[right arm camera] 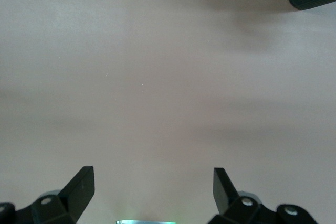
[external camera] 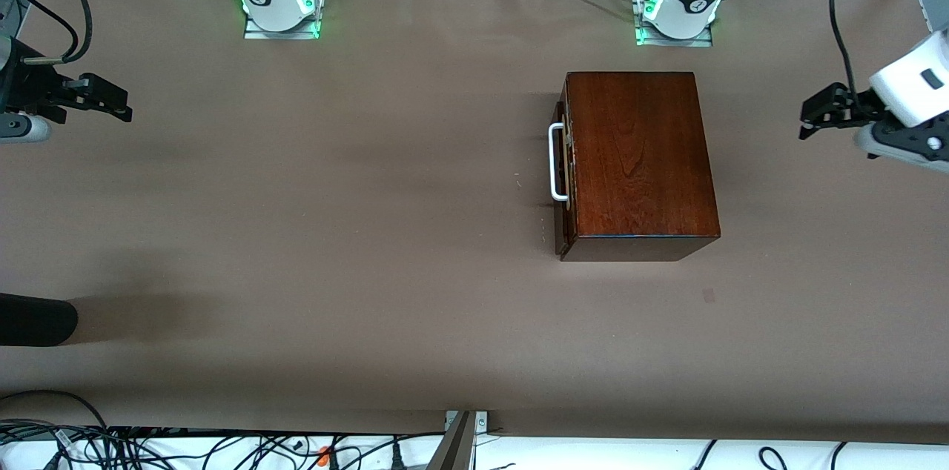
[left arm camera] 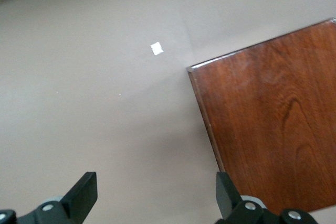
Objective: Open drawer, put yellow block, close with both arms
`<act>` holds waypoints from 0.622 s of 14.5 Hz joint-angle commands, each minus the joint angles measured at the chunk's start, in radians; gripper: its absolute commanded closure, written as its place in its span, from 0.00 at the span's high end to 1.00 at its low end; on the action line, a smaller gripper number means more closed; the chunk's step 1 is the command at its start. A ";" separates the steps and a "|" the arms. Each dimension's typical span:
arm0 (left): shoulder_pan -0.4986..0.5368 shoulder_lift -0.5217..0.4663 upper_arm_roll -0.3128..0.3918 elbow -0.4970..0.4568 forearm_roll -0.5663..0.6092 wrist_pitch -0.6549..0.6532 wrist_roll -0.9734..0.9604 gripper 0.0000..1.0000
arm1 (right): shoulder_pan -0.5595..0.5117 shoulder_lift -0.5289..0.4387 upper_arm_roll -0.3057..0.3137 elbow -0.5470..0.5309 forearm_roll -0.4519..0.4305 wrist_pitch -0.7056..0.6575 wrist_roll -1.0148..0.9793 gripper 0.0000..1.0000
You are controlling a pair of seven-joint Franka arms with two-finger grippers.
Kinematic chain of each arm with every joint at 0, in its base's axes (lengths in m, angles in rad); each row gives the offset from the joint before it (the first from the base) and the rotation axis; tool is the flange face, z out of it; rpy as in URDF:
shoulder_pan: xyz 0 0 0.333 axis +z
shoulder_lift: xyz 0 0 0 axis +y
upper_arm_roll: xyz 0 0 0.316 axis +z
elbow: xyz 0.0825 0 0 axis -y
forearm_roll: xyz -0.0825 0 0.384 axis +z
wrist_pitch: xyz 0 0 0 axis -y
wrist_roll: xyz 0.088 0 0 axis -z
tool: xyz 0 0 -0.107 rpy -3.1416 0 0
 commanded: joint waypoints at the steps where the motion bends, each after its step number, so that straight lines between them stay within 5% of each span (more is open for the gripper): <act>1: -0.038 -0.112 0.041 -0.167 -0.018 0.093 -0.138 1.00 | -0.014 0.001 0.011 0.016 -0.001 -0.013 -0.001 1.00; 9: -0.040 -0.034 -0.003 -0.042 -0.006 -0.028 -0.135 1.00 | -0.014 -0.001 0.011 0.016 -0.003 -0.013 -0.001 1.00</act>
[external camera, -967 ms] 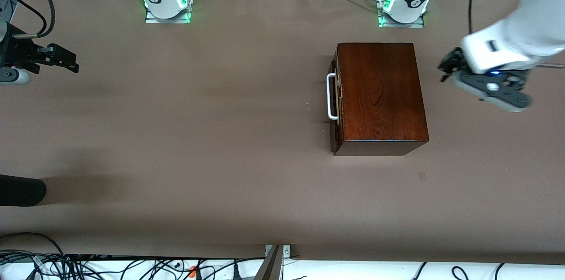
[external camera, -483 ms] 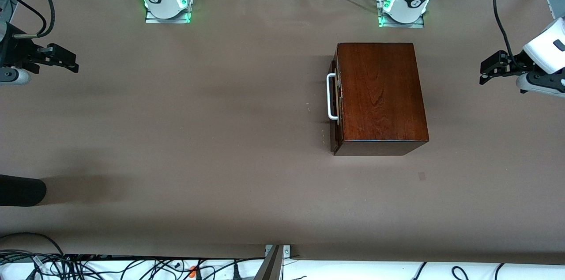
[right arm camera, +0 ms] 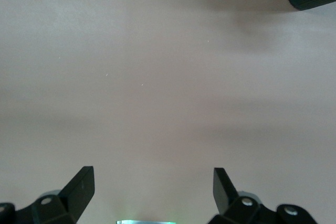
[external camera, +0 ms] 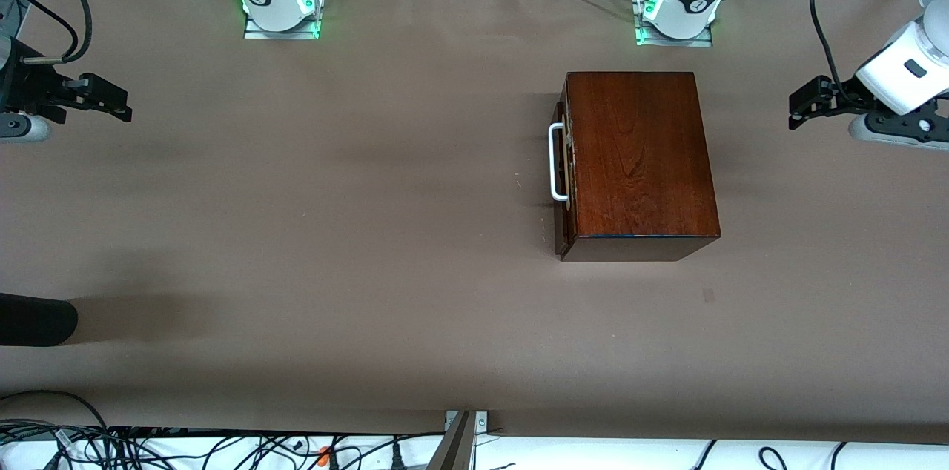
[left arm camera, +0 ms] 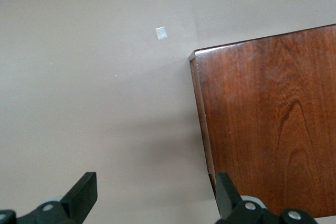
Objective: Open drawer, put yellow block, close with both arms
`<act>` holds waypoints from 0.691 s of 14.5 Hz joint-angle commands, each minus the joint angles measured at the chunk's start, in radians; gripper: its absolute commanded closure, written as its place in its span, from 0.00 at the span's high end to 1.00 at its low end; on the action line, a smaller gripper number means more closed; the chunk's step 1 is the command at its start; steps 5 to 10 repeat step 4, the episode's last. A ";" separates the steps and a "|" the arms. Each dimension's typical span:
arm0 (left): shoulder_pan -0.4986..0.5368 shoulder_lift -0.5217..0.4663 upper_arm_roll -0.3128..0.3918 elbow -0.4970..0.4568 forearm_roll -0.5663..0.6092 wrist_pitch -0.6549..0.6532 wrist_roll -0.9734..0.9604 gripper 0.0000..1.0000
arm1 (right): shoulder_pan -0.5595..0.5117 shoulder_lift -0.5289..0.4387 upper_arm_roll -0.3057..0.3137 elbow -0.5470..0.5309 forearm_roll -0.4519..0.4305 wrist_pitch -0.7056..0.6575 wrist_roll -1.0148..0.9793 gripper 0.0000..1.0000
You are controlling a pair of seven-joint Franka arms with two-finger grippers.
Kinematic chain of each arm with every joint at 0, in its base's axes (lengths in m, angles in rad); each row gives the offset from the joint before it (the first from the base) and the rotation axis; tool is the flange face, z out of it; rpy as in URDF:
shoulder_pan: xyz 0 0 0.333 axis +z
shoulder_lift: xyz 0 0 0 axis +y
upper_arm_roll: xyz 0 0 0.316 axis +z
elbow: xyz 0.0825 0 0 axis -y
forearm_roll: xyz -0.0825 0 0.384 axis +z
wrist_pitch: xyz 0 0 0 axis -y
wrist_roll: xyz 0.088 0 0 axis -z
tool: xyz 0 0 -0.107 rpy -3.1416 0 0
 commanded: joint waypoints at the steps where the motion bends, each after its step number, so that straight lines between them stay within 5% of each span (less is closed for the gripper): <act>1: -0.005 0.045 -0.008 0.079 -0.008 -0.037 -0.002 1.00 | -0.014 -0.001 0.009 0.016 -0.001 -0.013 -0.003 1.00; 10: -0.003 0.045 -0.008 0.079 -0.016 -0.041 -0.002 1.00 | -0.014 0.001 0.011 0.016 -0.001 -0.013 -0.001 1.00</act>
